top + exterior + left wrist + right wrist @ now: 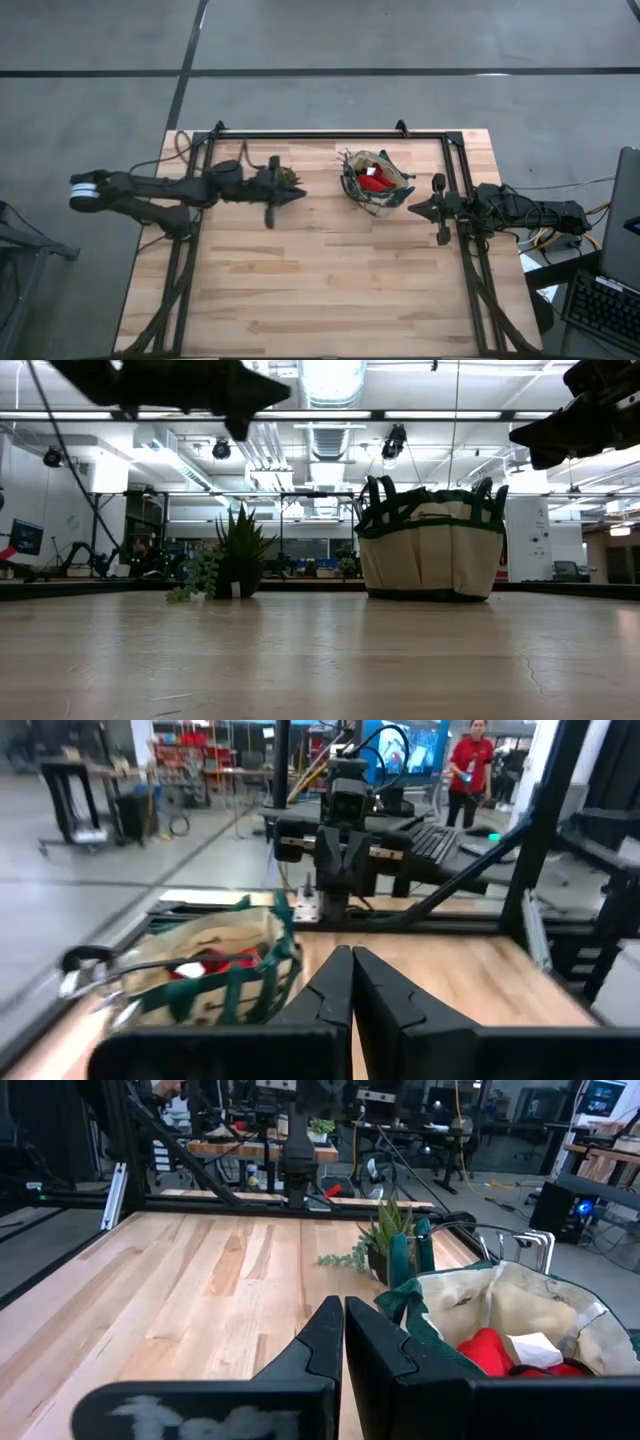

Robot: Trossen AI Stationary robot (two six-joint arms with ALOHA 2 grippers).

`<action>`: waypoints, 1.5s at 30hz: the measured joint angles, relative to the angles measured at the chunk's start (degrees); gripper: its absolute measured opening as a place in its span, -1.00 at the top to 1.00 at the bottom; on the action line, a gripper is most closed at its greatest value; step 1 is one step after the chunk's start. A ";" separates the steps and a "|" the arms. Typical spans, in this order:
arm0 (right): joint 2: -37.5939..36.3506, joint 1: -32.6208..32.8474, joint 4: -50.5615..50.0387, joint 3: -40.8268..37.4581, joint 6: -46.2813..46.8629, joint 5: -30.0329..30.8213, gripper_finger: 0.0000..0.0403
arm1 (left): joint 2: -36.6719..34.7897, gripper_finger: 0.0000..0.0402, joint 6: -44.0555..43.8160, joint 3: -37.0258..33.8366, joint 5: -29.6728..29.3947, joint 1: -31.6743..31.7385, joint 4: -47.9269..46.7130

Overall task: Pick & Place Garden tools in Gardening bag
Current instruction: Return to Home Position

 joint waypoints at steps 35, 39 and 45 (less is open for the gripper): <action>-0.02 0.00 0.02 0.00 0.11 0.00 0.96 | -42.47 0.96 8.63 -34.80 -4.77 -0.02 0.34; -0.02 0.00 0.02 0.00 0.10 0.00 0.96 | -43.20 0.96 14.36 -34.82 -4.77 0.00 -3.73; -0.02 0.00 0.04 0.00 0.08 0.00 0.96 | -43.00 0.96 8.73 -34.83 -4.73 0.00 -11.05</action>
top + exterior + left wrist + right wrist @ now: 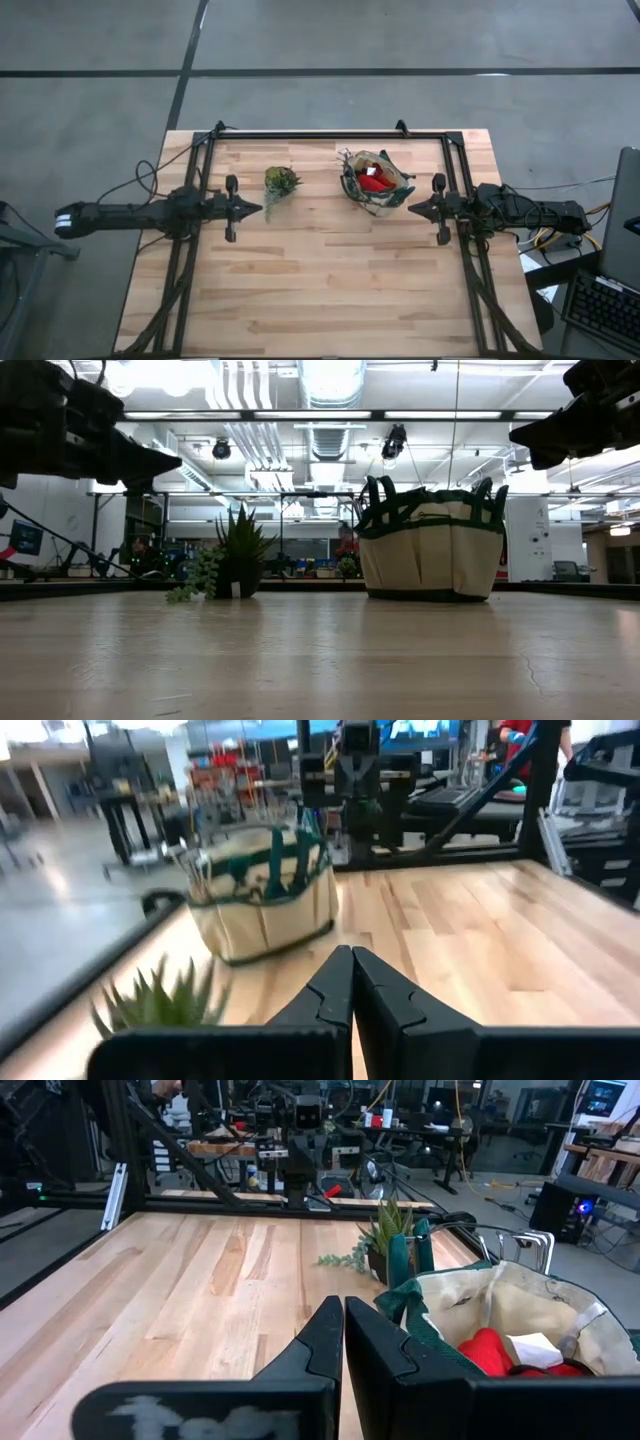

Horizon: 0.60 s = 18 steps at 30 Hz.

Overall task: Pick & Place Garden tools in Gardening bag
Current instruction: Return to Home Position

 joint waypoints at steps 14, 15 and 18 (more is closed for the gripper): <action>0.04 0.00 -0.02 0.00 -0.03 0.00 0.96 | 0.00 0.95 -0.06 -0.08 2.10 -0.02 -2.92; 0.04 0.00 -0.02 0.00 -0.08 0.00 0.96 | 0.00 0.95 -0.11 -0.08 2.10 -0.02 -2.92; 0.04 0.00 -0.02 0.00 0.02 0.00 0.96 | 0.01 0.95 -0.37 -0.09 2.08 -0.02 -2.92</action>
